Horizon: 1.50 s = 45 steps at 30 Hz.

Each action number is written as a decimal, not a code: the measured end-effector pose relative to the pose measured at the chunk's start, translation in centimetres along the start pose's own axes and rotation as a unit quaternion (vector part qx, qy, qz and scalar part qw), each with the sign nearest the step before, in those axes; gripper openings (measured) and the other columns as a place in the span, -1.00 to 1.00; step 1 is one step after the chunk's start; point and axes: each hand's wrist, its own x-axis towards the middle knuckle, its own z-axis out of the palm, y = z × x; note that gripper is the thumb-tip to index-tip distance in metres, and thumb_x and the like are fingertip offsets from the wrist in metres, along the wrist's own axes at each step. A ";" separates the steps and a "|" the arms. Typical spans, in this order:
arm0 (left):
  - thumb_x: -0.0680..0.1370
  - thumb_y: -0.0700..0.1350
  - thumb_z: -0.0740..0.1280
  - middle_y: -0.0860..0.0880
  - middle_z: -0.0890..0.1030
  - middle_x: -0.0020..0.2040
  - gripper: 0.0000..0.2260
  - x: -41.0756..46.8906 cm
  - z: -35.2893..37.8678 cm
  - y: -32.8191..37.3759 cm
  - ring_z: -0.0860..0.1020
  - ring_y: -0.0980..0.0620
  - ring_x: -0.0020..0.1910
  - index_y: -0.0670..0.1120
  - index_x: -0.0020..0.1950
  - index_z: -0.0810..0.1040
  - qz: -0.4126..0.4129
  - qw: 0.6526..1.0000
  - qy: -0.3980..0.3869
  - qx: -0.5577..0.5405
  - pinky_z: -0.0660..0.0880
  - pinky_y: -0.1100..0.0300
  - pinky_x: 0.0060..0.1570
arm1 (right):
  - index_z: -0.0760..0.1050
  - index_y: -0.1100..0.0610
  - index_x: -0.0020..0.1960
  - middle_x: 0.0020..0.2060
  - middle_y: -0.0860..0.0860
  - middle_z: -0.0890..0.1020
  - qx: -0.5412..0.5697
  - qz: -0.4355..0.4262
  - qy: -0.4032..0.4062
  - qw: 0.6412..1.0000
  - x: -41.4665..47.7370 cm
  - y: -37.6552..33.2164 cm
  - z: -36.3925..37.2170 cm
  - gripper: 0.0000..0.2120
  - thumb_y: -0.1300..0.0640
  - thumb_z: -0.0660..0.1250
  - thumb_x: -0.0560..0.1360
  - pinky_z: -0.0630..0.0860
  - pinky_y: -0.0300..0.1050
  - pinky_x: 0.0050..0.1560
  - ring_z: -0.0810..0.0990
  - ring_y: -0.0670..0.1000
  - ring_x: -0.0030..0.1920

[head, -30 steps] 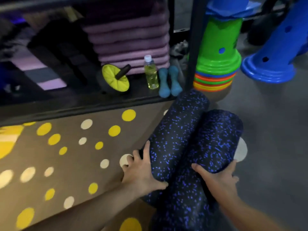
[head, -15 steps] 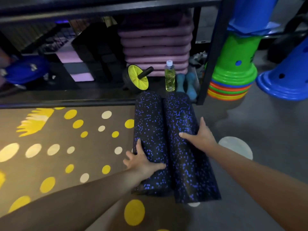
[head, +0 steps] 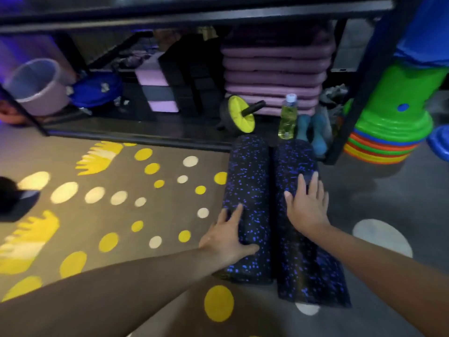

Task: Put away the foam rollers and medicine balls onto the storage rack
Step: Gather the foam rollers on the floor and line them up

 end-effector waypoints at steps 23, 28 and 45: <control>0.49 0.20 0.43 -0.29 0.36 0.46 -0.23 -25.8 -29.7 -55.0 0.35 -0.33 0.46 -0.19 0.51 0.22 -0.467 0.813 0.324 -0.124 0.34 -0.12 0.42 | 0.32 0.29 0.46 0.38 0.28 0.46 -0.028 -0.346 -0.217 0.913 -12.5 -56.8 17.2 -0.51 0.08 0.27 0.62 0.30 0.12 0.41 0.40 0.29 0.39; 0.16 0.58 0.42 -0.26 0.06 0.62 0.33 -31.5 -26.6 -62.9 0.13 -0.36 0.57 -0.07 0.66 -0.11 -0.563 0.784 0.179 -0.190 0.19 -0.25 0.51 | 0.23 0.21 0.53 0.48 0.18 0.34 -0.081 -0.391 -0.254 0.881 -15.3 -68.5 19.0 -0.45 -0.04 0.22 0.64 0.29 0.14 0.46 0.31 0.23 0.47; 0.09 0.51 0.52 -0.19 0.01 0.61 0.44 -32.2 -22.5 -74.2 0.23 -0.32 0.48 0.12 0.58 -0.44 -0.625 0.752 0.202 -0.059 0.34 -0.37 0.32 | -0.35 0.13 0.62 0.58 0.36 -0.18 -0.233 -0.432 -0.197 0.849 -8.9 -92.0 44.7 0.47 -0.51 0.49 0.16 0.02 0.32 0.54 -0.07 0.43 0.58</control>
